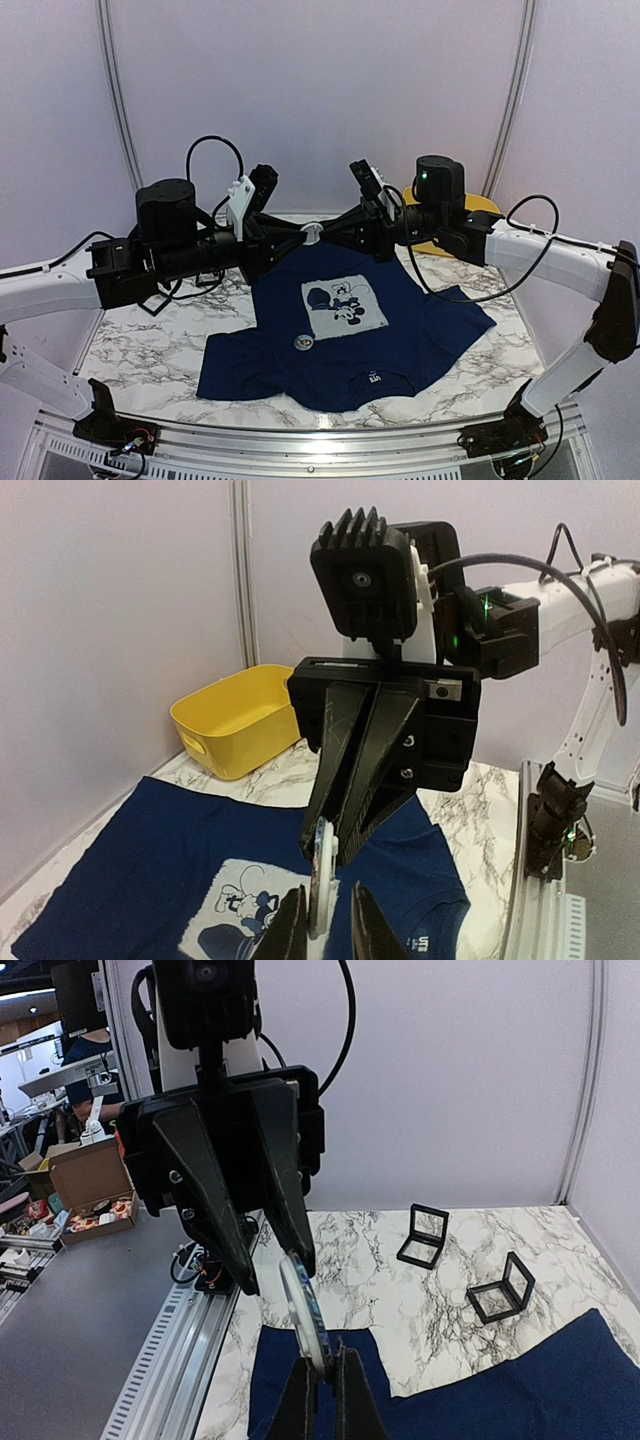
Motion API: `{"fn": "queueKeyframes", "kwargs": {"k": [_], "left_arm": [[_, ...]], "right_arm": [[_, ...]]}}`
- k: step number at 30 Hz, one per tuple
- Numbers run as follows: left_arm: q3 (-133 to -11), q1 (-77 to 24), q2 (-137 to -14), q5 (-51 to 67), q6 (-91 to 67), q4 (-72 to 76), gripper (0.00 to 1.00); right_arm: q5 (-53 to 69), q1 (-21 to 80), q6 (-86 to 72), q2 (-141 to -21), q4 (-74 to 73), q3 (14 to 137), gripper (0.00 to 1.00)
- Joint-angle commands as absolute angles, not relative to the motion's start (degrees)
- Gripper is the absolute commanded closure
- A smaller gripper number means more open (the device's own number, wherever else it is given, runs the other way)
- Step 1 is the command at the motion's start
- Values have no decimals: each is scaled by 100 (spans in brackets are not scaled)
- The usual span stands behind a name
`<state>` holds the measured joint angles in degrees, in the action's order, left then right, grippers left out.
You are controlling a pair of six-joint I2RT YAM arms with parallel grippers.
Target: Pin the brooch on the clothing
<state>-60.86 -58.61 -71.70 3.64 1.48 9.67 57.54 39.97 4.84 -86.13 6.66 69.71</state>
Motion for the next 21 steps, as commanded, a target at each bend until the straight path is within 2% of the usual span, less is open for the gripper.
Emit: {"fn": "queueKeyframes", "kwargs": {"k": [1,6,9,13,14,17,21], "left_arm": [[-6216,-5871,-7291,546,202,1064,85],[-6252,-5871,-7376,640,202,1045,86],[-6228,-5871,-7358,649,219,1090,100],[-6257,-5871,-7340,685,272,1099,100],[-6259,-5871,-7347,686,280,1103,100],[-6258,-5871,-7340,713,300,1107,100],[-6274,-5871,-7344,758,333,1125,100]], "right_arm": [[5783,4047,597,-8432,563,7236,100],[5784,4048,593,-8398,588,7238,100],[5790,4044,606,-8414,572,7254,100],[5776,4040,605,-8429,569,7252,100],[5765,4039,568,-8435,593,7249,98],[5845,4041,433,-8508,684,7222,74],[5855,4060,150,-8547,1047,7102,70]]}}
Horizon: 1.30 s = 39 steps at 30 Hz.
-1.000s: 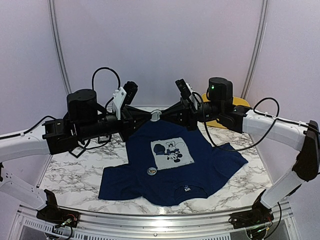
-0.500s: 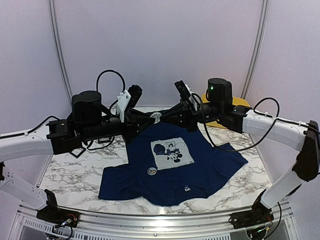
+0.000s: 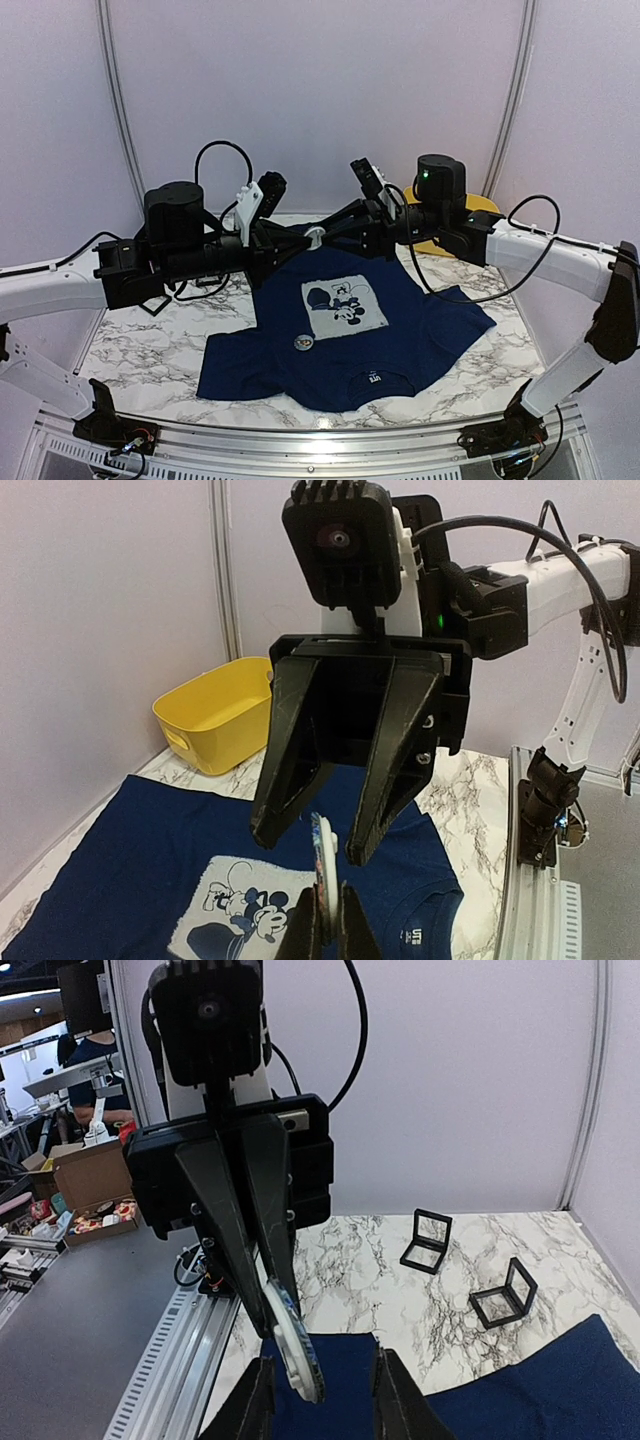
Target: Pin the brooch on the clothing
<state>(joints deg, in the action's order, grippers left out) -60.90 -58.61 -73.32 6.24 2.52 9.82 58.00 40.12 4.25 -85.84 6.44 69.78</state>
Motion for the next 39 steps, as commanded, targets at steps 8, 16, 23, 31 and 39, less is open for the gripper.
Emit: {"fn": "queueKeyframes", "kwargs": {"k": [8,16,23,31,39], "left_arm": [[-6275,-5871,-7328,861,340,1147,100],[-6250,-5871,-7299,879,383,1160,100],[-6249,-5871,-7295,918,388,1169,100],[-6233,-5880,-7309,1081,410,1169,100],[-6271,-5985,-7449,1727,788,1023,100]], "right_arm": [[5843,4148,161,-8613,1087,7083,69],[5881,4155,500,-8635,641,7133,62],[5836,4151,551,-8669,543,7164,71],[5788,4156,432,-8699,679,7143,88],[5711,4161,388,-8813,467,7355,92]]}}
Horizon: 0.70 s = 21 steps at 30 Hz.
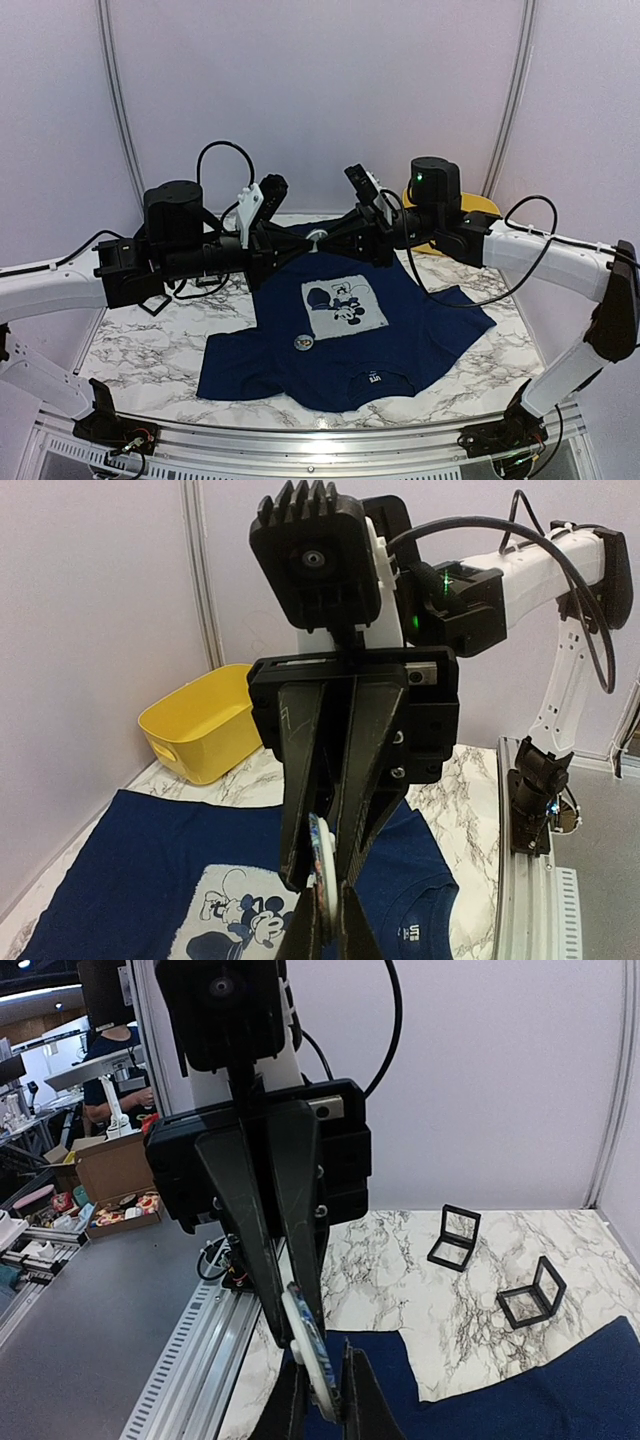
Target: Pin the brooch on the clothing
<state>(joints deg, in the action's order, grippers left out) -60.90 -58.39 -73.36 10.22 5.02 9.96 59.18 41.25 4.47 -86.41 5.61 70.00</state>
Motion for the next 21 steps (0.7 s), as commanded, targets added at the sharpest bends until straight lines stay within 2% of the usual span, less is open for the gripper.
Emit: {"fn": "queueKeyframes", "kwargs": {"k": [1,7,12,15,21], "left_arm": [[-6275,-6012,-7479,1776,831,1012,100],[-6306,-6098,-7513,1955,1028,1011,100],[-6296,-6117,-7500,1854,1037,1029,100],[-6154,-6110,-7318,1546,1025,1123,100],[-5949,-6054,-7006,788,1070,1061,100]], "right_arm": [[5687,4162,399,-8842,418,7382,92],[5530,4234,527,-8959,185,7497,92],[5466,4296,678,-9015,42,7566,85],[5588,4299,978,-8967,-235,7550,75],[6263,4240,2381,-8615,-1339,7503,45]]}}
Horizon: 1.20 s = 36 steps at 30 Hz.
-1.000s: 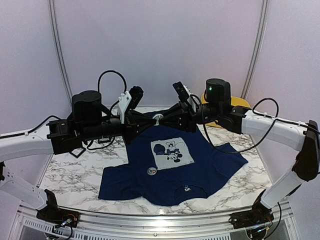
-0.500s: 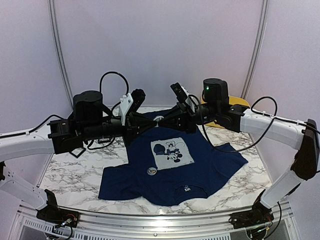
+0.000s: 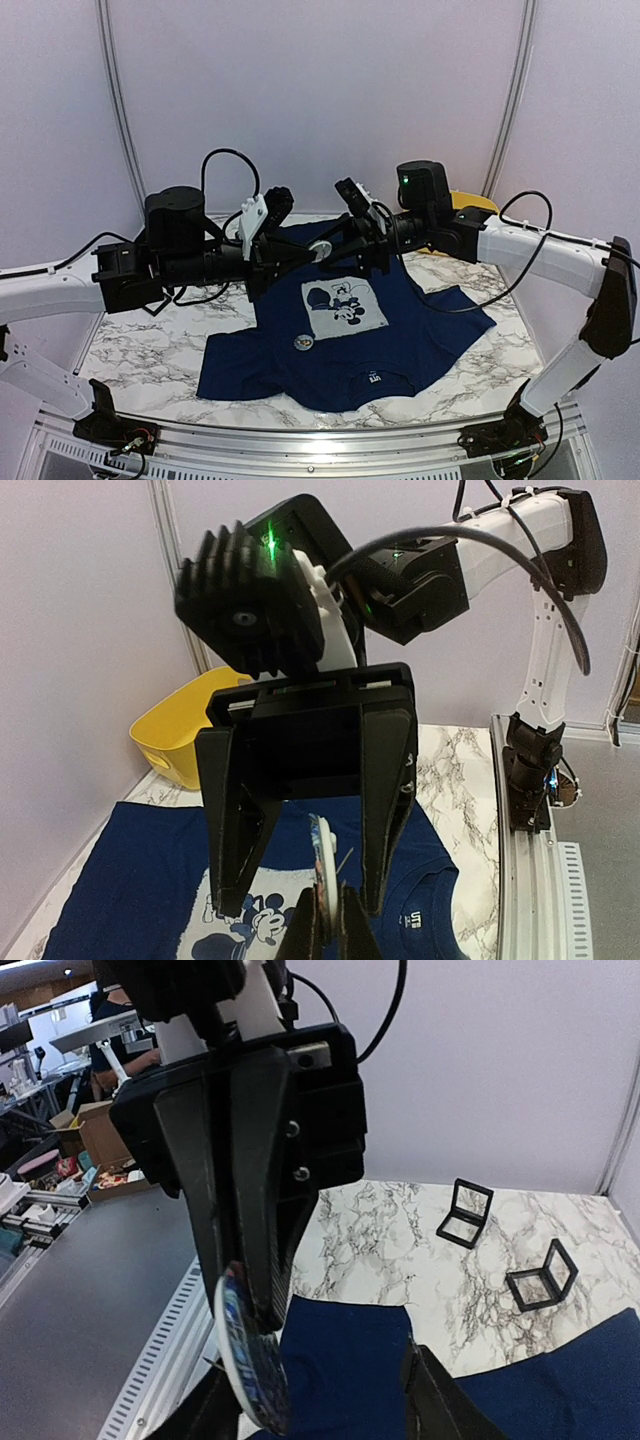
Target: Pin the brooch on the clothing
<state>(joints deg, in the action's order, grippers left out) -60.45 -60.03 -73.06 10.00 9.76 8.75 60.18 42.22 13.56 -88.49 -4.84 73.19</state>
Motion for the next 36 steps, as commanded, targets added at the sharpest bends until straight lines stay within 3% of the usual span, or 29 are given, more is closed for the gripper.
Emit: {"fn": "queueKeyframes", "kwargs": {"k": [1,4,8,13,20,36], "left_arm": [[-5936,-6043,-6978,742,1052,1056,100],[-5915,-6012,-6973,712,1000,1047,100],[-5898,-6012,-6993,725,963,1046,100],[-5880,-6007,-6987,772,930,1055,100],[-5895,-6012,-6976,785,923,1053,100],[-5924,-6012,-6952,718,940,1029,100]], "right_arm": [[6258,4229,2581,-8587,-1560,7536,42],[6115,4195,2826,-8542,-1967,7618,38],[5959,4147,2485,-8406,-1475,7512,42],[5608,4096,1635,-8222,-396,7297,64],[5653,4101,1250,-8235,139,7263,82],[5803,4106,1397,-8400,-285,7263,76]]}}
